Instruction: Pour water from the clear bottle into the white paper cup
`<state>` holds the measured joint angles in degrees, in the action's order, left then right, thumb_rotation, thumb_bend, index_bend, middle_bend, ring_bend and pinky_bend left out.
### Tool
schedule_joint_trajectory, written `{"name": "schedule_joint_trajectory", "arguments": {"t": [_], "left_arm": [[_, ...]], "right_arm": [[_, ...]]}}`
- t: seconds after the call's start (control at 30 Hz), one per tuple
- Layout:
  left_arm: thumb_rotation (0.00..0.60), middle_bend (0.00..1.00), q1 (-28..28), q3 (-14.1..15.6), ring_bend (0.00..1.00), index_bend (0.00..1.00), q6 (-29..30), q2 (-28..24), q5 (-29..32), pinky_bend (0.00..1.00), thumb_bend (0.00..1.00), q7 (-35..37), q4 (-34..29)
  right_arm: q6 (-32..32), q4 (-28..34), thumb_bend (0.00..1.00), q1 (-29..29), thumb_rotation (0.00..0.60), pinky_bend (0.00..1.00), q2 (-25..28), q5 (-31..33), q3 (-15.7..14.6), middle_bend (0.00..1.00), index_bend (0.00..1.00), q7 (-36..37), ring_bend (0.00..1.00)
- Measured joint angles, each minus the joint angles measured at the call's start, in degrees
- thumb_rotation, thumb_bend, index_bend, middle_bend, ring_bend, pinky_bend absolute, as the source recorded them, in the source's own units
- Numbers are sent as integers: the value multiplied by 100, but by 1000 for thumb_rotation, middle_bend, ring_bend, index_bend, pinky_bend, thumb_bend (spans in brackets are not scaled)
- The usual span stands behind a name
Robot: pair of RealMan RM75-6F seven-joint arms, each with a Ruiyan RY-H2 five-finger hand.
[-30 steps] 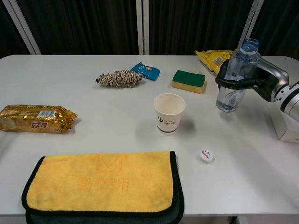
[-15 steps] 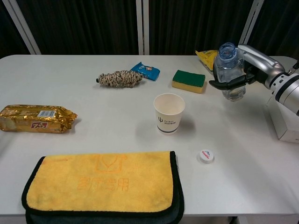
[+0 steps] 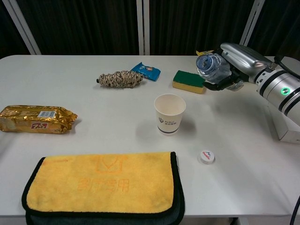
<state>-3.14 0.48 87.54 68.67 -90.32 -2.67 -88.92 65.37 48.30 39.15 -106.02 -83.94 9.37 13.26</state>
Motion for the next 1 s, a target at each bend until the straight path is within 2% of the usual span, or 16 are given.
{"name": "schedule_joint_trajectory", "arguments": {"t": [0.33,1.0], "left_arm": [[600,115,3,-6,46,160,-28,4,46,191,41,22,21],[600,115,27,-10,46,161,-8,12,61,190,42,169,108]], "right_arm": [[-10,-68,327,150,600,564,-111,-92,-55,683,918,-985,529],[122,-60,336,276,600,564,-147,-303,-190,682,918,-2196,529]]}}
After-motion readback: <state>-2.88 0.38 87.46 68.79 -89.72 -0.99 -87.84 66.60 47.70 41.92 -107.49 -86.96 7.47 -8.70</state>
